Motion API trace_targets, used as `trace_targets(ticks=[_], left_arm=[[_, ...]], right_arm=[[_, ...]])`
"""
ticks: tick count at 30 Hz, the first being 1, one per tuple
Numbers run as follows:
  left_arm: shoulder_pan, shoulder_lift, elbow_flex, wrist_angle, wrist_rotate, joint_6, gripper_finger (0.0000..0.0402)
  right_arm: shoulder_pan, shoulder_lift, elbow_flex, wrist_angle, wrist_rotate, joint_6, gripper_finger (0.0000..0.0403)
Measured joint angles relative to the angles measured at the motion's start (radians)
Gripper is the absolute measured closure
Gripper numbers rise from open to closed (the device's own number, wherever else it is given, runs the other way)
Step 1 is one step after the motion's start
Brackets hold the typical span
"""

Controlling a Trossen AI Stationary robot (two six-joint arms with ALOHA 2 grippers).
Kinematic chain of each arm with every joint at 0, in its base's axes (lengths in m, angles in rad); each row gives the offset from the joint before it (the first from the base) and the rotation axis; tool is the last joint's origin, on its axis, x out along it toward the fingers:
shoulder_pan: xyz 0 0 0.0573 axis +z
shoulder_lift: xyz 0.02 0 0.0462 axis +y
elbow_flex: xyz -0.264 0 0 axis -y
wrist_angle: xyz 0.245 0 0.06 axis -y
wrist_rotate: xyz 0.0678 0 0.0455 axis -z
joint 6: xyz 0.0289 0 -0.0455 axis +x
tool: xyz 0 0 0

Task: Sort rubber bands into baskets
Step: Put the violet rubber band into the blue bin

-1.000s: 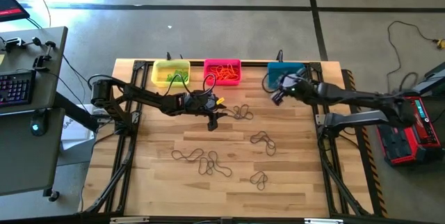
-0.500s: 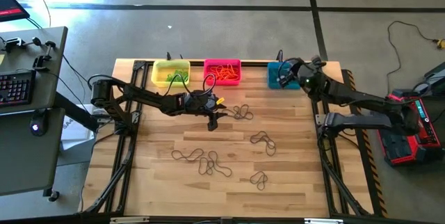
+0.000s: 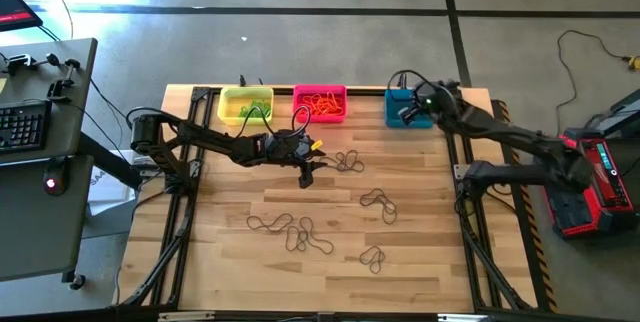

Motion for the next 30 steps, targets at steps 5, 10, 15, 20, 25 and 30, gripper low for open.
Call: trace_targets(ticks=[5,10,15,20,25,30], left_arm=[[0.0,0.0,0.0,0.0,0.0,0.0,0.0259],[0.001,0.0,0.0,0.0,0.0,0.007,0.0259],[0.001,0.0,0.0,0.0,0.0,0.008,0.0259],[0.001,0.0,0.0,-0.001,0.0,0.008,0.0259],[0.002,0.0,0.0,-0.034,0.0,0.004,0.0259],[0.0,0.027,0.001,-0.07,0.0,0.06,0.0259]], right_arm=[[-0.04,0.126,0.0,-0.006,-0.073,-0.019,0.0368],[-0.056,0.19,0.0,-0.006,-0.055,-0.017,0.0295],[-0.047,0.155,0.03,-0.038,-0.048,0.0,0.0237],[0.011,0.098,0.084,-0.065,-0.289,0.003,0.0222],[0.109,0.087,0.087,-0.059,-0.546,0.021,0.0221],[0.219,0.095,0.069,-0.048,-0.533,0.059,0.0221]])
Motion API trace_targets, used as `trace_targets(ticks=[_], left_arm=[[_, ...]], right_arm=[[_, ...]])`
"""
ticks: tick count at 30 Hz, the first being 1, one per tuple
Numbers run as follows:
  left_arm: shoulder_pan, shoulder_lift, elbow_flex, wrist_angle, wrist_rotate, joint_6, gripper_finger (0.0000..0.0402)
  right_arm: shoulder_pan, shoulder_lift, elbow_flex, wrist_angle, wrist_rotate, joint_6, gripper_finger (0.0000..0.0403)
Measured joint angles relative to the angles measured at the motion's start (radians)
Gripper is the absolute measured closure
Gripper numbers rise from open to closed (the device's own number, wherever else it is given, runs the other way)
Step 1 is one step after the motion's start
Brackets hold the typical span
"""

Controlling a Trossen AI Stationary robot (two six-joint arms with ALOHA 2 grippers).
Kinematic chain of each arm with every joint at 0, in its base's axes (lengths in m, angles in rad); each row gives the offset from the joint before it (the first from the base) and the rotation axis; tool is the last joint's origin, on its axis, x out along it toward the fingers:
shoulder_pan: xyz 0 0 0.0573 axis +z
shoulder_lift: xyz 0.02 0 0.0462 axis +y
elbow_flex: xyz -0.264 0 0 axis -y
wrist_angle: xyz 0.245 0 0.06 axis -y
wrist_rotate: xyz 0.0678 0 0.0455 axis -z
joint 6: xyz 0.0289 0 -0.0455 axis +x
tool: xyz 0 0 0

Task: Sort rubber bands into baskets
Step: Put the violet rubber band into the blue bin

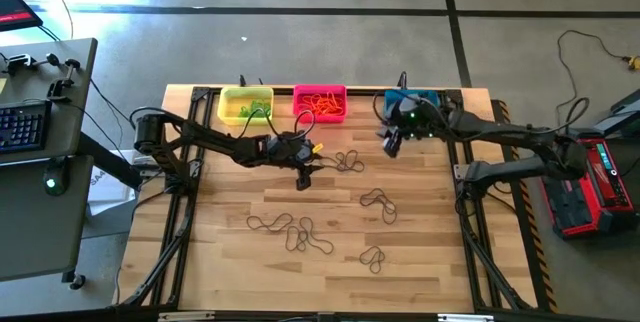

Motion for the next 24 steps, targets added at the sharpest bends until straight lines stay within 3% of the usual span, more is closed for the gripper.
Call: trace_targets(ticks=[5,14,24], left_arm=[[0.003,0.071,0.04,-0.011,0.0,0.022,0.0243],[0.042,0.137,0.096,-0.08,-0.002,0.019,0.0179],[0.05,0.18,0.112,-0.138,0.003,0.117,0.0177]], right_arm=[[0.073,0.0,-0.006,0.046,0.02,0.032,0.0221],[0.154,0.0,-0.006,0.066,0.089,0.04,0.0221],[0.161,0.0,-0.006,0.066,0.111,0.041,0.0221]])
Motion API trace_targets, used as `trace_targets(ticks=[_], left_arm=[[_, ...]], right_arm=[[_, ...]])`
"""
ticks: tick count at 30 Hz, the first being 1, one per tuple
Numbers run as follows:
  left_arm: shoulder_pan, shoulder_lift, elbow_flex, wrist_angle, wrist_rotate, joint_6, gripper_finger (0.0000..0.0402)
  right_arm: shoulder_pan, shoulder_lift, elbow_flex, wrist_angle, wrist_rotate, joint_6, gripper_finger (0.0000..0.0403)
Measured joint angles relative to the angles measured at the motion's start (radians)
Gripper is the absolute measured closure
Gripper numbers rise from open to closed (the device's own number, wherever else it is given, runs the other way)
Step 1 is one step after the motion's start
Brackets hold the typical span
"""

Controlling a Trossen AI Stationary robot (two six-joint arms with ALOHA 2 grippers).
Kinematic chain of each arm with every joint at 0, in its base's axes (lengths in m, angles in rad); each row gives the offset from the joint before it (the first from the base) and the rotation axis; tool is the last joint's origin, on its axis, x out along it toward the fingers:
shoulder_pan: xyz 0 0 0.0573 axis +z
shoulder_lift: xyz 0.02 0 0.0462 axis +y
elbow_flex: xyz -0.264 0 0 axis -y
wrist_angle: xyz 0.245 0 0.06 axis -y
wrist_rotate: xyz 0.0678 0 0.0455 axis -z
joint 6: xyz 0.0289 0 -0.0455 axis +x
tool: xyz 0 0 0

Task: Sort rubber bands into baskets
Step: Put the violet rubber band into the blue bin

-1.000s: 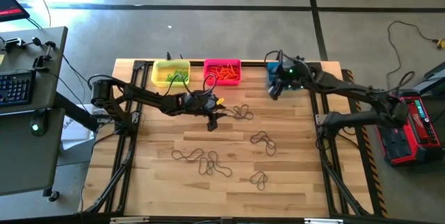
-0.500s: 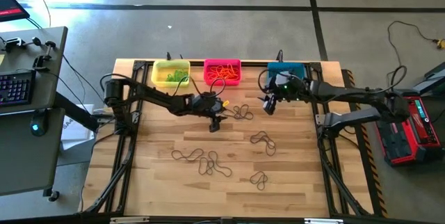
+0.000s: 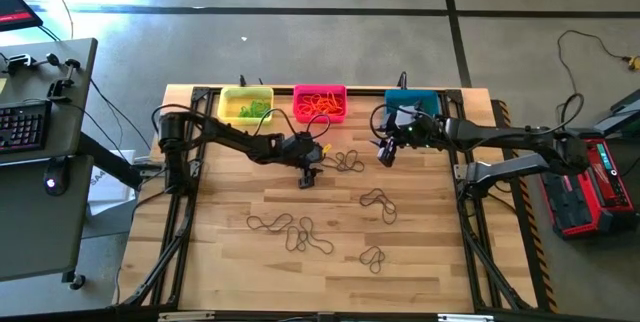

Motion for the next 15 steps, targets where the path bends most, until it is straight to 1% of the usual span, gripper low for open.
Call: trace_targets(ticks=[3,6,11,15], left_arm=[[0.007,0.018,0.002,0.011,0.003,0.004,0.0193],[0.016,0.03,0.002,0.012,0.019,0.004,0.0223],[0.028,0.033,0.002,0.018,0.059,0.019,0.0297],[0.028,0.035,0.001,0.031,0.05,0.033,0.0371]], right_arm=[[0.0,0.0,0.0,0.0,0.002,0.001,0.0221],[0.0,0.0,0.0,0.0,0.002,0.016,0.0221],[0.0,0.0,0.0,-0.001,-0.002,0.019,0.0221],[0.0,0.0,0.0,-0.001,-0.029,0.019,0.0221]])
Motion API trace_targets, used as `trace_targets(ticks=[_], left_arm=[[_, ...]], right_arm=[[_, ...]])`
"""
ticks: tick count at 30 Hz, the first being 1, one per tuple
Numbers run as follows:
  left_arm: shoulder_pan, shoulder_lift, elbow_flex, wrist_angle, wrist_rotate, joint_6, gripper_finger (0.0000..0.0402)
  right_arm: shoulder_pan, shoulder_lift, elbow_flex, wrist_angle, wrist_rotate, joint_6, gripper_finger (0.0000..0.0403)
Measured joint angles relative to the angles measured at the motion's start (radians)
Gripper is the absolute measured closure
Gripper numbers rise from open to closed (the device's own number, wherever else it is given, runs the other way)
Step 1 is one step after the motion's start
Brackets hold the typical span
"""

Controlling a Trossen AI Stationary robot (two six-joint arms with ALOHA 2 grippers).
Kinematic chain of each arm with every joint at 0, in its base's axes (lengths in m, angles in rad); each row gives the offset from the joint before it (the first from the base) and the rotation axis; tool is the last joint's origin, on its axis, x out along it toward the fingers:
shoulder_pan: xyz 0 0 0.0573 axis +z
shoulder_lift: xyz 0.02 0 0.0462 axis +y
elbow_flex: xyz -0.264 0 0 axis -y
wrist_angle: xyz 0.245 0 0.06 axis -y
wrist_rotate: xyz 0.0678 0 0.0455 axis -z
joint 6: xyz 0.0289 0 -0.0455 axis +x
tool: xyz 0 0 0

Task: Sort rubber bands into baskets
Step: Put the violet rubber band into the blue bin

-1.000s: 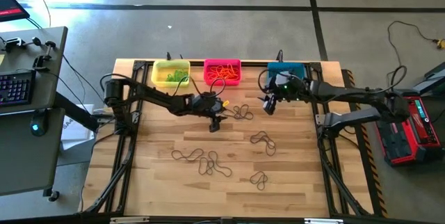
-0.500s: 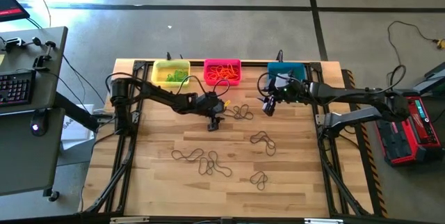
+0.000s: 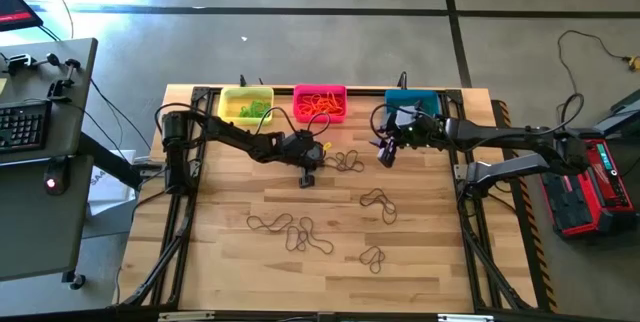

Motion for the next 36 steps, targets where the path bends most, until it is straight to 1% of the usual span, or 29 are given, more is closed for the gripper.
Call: trace_targets(ticks=[2,8,12,17,19,22,25,29,36], left_arm=[[0.0,-0.007,-0.001,0.005,-0.011,0.0,0.0393],[0.002,-0.074,-0.007,-0.007,-0.017,-0.003,0.04],[-0.001,-0.134,-0.005,0.003,-0.013,-0.01,0.0401],[-0.017,-0.193,-0.005,0.008,-0.006,-0.027,0.0401],[-0.025,-0.205,-0.005,0.011,-0.006,-0.032,0.0401],[-0.038,-0.218,-0.005,0.023,-0.006,-0.038,0.0401],[-0.047,-0.223,-0.004,0.043,-0.005,-0.058,0.0401],[-0.048,-0.227,-0.004,0.055,-0.005,-0.072,0.0401],[-0.047,-0.227,-0.003,0.125,-0.002,-0.082,0.0401]], right_arm=[[0.008,0.0,0.0,0.0,-0.024,0.0,0.0221],[0.084,0.012,0.0,0.002,-0.038,0.009,0.0221],[0.137,0.077,0.0,0.034,-0.038,0.054,0.0221],[0.187,0.211,0.0,0.177,-0.009,0.083,0.0221],[0.203,0.268,0.0,0.258,0.023,0.083,0.0221],[0.214,0.349,0.0,0.368,0.057,0.083,0.0221],[0.215,0.416,0.0,0.47,0.062,0.085,0.0221],[0.215,0.483,0.0,0.57,0.052,0.077,0.0221],[0.215,0.556,0.0,0.673,0.048,0.075,0.0221]])
